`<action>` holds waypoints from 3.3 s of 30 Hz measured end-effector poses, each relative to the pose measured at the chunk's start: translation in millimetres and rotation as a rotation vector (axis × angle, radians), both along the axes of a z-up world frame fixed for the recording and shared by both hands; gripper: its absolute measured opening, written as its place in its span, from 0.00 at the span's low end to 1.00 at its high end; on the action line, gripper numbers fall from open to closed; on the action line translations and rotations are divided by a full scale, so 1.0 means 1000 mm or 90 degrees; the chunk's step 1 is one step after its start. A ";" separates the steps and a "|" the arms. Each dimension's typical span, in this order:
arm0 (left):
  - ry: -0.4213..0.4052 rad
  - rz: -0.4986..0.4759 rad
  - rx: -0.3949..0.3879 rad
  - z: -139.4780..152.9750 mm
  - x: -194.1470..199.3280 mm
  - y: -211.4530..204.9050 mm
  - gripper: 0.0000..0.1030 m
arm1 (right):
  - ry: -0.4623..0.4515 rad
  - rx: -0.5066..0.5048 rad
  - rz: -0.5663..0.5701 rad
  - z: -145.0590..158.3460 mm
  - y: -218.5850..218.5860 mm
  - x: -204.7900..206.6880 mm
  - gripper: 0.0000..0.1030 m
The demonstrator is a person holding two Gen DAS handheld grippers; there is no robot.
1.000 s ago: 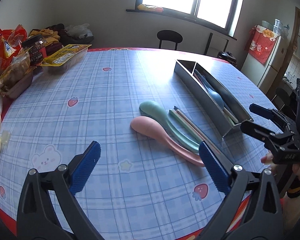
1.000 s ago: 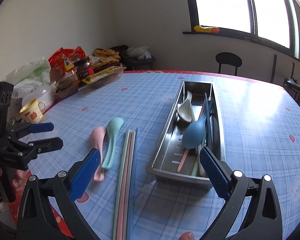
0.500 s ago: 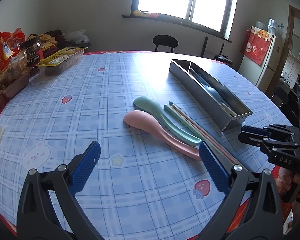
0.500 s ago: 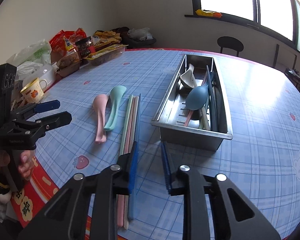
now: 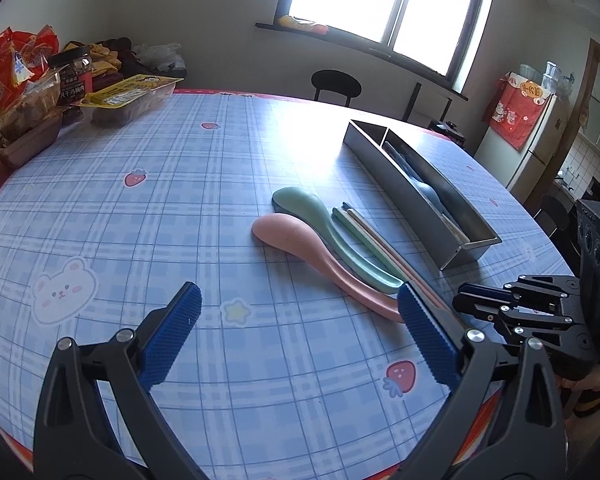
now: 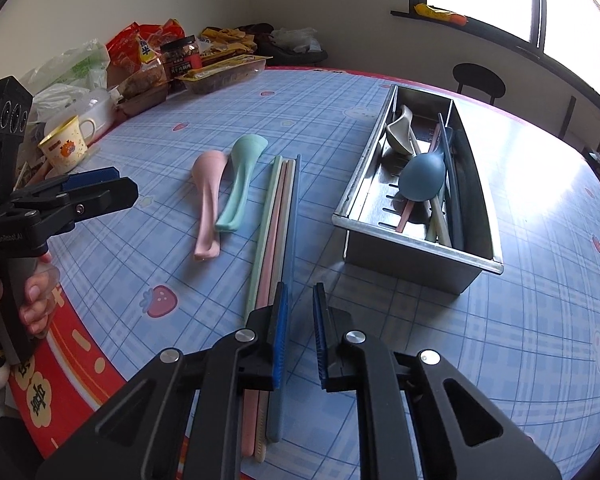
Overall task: Organize utensils
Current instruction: 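Grasp another blue chopstick with the right tool while the left tool approaches the pink spoon, then close the left tool on the pink spoon handle and lift it, then carry the pink spoon with the left tool while the right tool carries the chopstick to the tray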
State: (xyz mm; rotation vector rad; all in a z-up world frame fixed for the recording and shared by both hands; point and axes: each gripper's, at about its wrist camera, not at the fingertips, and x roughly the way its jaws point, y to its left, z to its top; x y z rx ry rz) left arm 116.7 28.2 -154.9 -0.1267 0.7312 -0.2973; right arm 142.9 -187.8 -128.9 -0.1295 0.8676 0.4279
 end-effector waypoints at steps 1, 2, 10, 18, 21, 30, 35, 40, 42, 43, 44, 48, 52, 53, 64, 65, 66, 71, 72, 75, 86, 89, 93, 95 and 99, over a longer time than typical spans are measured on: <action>0.000 0.000 -0.001 0.000 0.000 0.000 0.94 | -0.001 -0.003 0.000 0.000 0.001 0.000 0.12; 0.000 -0.001 -0.001 0.000 0.000 0.000 0.94 | -0.002 -0.005 0.001 0.000 0.001 -0.001 0.12; 0.005 -0.007 -0.003 -0.001 0.002 0.000 0.94 | -0.005 -0.023 0.014 0.000 0.006 -0.001 0.12; 0.007 -0.008 -0.001 -0.003 0.003 -0.001 0.94 | 0.006 -0.037 0.018 -0.004 0.011 0.004 0.12; 0.013 -0.004 -0.005 -0.004 0.004 0.000 0.93 | 0.010 -0.028 0.019 -0.004 0.010 0.006 0.12; 0.086 -0.048 -0.023 -0.006 0.029 -0.004 0.60 | 0.017 -0.011 0.019 -0.004 0.007 0.007 0.12; 0.114 -0.048 -0.012 -0.006 0.047 -0.017 0.54 | 0.019 -0.005 0.019 -0.003 0.005 0.008 0.12; 0.125 -0.030 0.018 -0.015 0.058 -0.031 0.44 | 0.021 0.001 0.019 -0.003 0.003 0.008 0.12; 0.119 -0.027 0.032 -0.018 0.061 -0.036 0.42 | 0.022 0.003 0.020 -0.003 0.003 0.008 0.12; 0.117 -0.026 0.042 -0.018 0.062 -0.039 0.42 | 0.022 0.004 0.020 -0.003 0.003 0.009 0.12; 0.117 -0.024 0.048 -0.018 0.064 -0.041 0.41 | 0.023 0.006 0.020 -0.003 0.003 0.009 0.12; 0.113 -0.022 0.057 -0.020 0.070 -0.044 0.33 | 0.025 0.012 0.021 -0.003 0.002 0.009 0.12; 0.109 -0.042 0.054 -0.020 0.077 -0.049 0.21 | 0.026 0.015 0.022 -0.003 0.001 0.010 0.12; 0.106 -0.049 0.059 -0.020 0.077 -0.052 0.19 | 0.026 0.015 0.022 -0.003 0.001 0.010 0.12; 0.070 -0.111 0.134 -0.016 0.049 -0.053 0.11 | 0.029 0.020 0.022 -0.004 0.000 0.009 0.12; 0.066 -0.114 0.131 -0.016 0.045 -0.049 0.11 | 0.028 0.019 0.022 -0.004 0.000 0.009 0.12; 0.066 -0.116 0.124 -0.017 0.042 -0.046 0.11 | 0.027 0.015 0.022 -0.004 0.001 0.009 0.12; 0.076 -0.118 0.093 -0.022 0.035 -0.036 0.11 | 0.017 -0.012 0.022 -0.004 0.007 0.006 0.12; 0.075 -0.121 0.094 -0.022 0.035 -0.037 0.11 | 0.015 -0.016 0.022 -0.004 0.008 0.006 0.12; 0.072 -0.133 0.105 -0.023 0.032 -0.042 0.11 | 0.009 -0.029 0.022 -0.005 0.010 0.004 0.12; 0.044 -0.143 0.036 -0.013 0.028 -0.029 0.11 | -0.026 -0.094 0.021 -0.004 0.023 -0.001 0.06; 0.034 -0.145 0.042 -0.010 0.025 -0.031 0.11 | -0.036 -0.084 0.002 -0.001 0.016 -0.002 0.06; 0.032 -0.138 0.033 -0.009 0.026 -0.027 0.11 | -0.042 -0.052 -0.007 0.005 0.005 -0.008 0.06; 0.027 -0.134 0.031 -0.008 0.026 -0.026 0.11 | -0.049 -0.031 -0.008 0.010 0.000 -0.013 0.06; 0.021 -0.137 0.031 -0.008 0.025 -0.025 0.11 | -0.067 0.009 -0.014 0.025 -0.012 -0.021 0.06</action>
